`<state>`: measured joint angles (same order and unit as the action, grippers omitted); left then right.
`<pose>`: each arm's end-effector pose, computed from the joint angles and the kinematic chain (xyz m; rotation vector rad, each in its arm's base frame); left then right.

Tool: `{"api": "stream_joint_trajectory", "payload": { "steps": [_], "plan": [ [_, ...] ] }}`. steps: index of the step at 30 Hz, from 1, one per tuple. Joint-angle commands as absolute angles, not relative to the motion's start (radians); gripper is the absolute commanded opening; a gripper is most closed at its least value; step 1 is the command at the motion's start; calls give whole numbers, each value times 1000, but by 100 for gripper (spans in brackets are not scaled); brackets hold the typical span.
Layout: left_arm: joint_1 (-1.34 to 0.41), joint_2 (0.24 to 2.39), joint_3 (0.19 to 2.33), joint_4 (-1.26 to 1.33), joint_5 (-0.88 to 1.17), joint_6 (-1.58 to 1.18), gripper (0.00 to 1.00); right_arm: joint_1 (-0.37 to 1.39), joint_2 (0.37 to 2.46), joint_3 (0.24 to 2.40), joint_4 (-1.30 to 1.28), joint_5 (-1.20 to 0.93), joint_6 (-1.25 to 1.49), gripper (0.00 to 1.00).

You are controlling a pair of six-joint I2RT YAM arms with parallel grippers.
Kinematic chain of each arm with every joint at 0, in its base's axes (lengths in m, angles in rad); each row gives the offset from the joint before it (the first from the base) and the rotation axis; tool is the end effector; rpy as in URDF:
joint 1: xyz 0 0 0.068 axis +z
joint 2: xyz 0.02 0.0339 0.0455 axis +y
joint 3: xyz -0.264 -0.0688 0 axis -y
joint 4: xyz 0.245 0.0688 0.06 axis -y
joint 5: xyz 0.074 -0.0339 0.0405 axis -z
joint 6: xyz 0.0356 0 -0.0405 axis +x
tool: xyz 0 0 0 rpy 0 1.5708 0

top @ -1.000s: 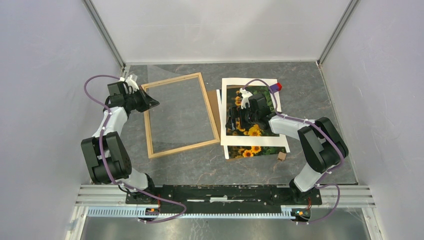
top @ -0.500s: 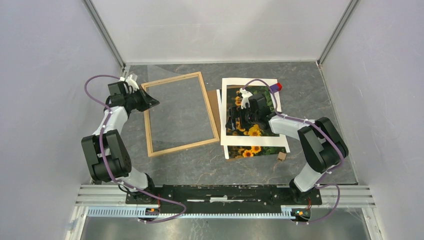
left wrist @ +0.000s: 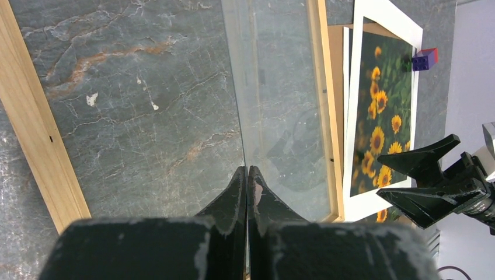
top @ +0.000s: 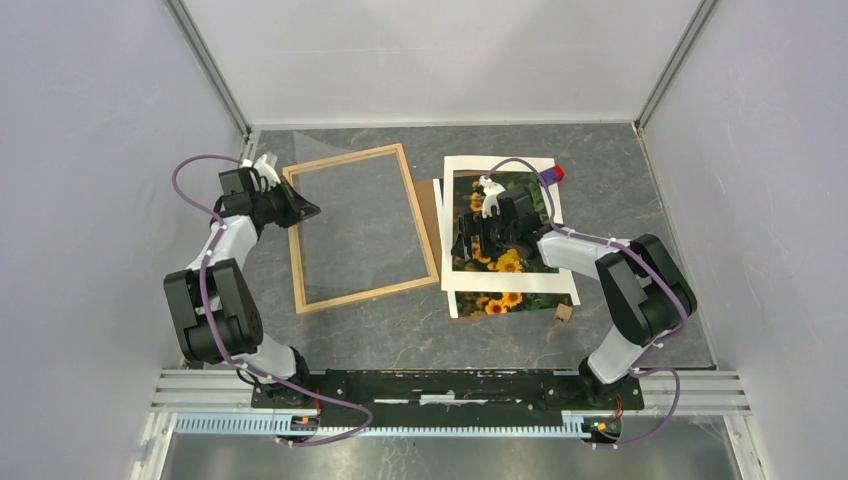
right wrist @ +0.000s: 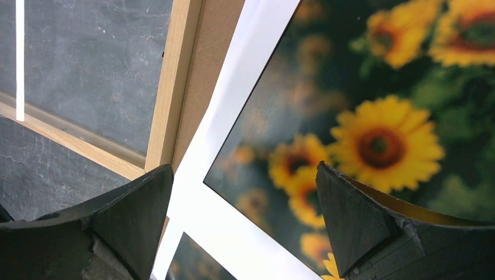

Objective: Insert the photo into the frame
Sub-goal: Place the photo frame item in the photo frame.

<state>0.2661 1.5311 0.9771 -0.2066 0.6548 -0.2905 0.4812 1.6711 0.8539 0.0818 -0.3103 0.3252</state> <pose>0.3178 0.0642 0.2289 -0.3008 2.2367 -0.7701 0.2945 0.1660 0.1662 -0.3504 2.3613 0.7573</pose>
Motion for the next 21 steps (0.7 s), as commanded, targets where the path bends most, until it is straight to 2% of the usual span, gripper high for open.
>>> {"api": "stream_joint_trajectory", "payload": {
  "steps": [1, 12, 21],
  "plan": [
    [258, 1512, 963, -174, 658, -324, 2, 479, 1677, 856, 109, -311, 321, 98],
    [258, 1548, 986, -193, 648, -326, 3, 478, 1676, 854, 112, -311, 320, 98],
    [257, 1542, 997, -248, 577, -310, 19, 478, 1677, 854, 112, -313, 321, 98]
  ]
}}
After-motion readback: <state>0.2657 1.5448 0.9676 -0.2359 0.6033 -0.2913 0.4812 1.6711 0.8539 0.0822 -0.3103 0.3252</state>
